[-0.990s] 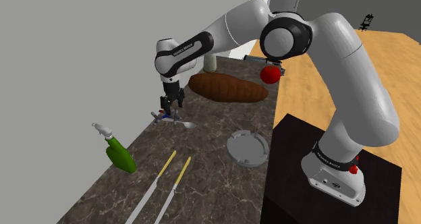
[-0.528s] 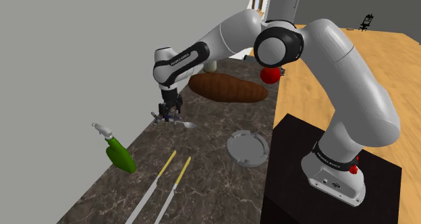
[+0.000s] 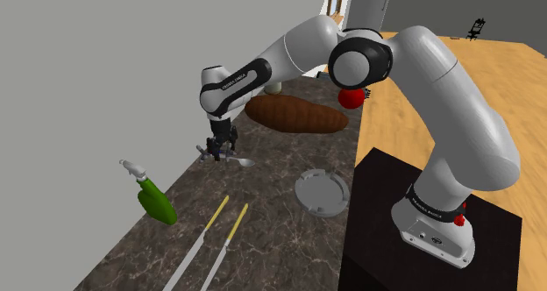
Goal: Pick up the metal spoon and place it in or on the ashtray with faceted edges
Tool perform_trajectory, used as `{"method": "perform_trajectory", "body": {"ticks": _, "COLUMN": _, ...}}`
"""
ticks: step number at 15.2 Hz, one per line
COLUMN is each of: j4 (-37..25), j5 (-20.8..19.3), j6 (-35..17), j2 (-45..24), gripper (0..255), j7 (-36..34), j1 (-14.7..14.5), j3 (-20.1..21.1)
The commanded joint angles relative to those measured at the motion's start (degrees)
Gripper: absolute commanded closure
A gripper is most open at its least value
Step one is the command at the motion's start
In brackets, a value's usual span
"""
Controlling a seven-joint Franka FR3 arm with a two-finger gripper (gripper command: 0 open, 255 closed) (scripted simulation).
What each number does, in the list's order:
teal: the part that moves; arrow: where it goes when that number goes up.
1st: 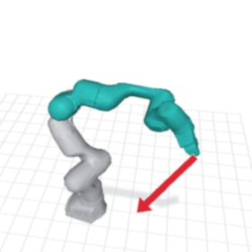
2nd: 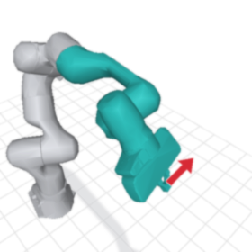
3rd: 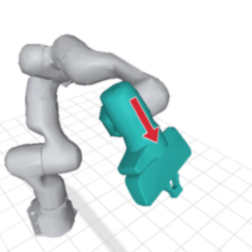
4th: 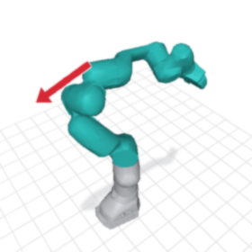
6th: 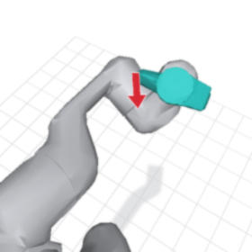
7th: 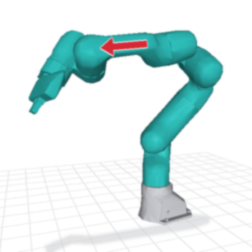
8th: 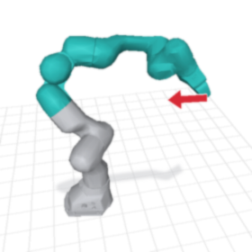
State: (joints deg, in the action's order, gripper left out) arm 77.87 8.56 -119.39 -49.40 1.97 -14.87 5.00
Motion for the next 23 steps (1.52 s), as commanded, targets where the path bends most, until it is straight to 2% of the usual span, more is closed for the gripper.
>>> {"method": "perform_trajectory", "body": {"ticks": 1, "j4": 0.0, "j5": 0.0, "j6": 0.0, "j2": 0.0, "gripper": 0, "j7": 0.0, "j1": 0.0, "j3": 0.0}}
{"method": "perform_trajectory", "body": {"ticks": 2, "j4": 0.0, "j5": 0.0, "j6": 0.0, "j2": 0.0, "gripper": 255, "j7": 0.0, "j1": 0.0, "j3": 0.0}}
{"method": "perform_trajectory", "body": {"ticks": 11, "j4": 0.0, "j5": 0.0, "j6": 0.0, "j2": 0.0, "gripper": 255, "j7": 0.0, "j1": 0.0, "j3": 0.0}}
{"method": "perform_trajectory", "body": {"ticks": 23, "j4": -0.3, "j5": -0.1, "j6": 5.6, "j2": 5.4, "gripper": 255, "j7": -1.0, "j1": 0.2, "j3": 0.1}}
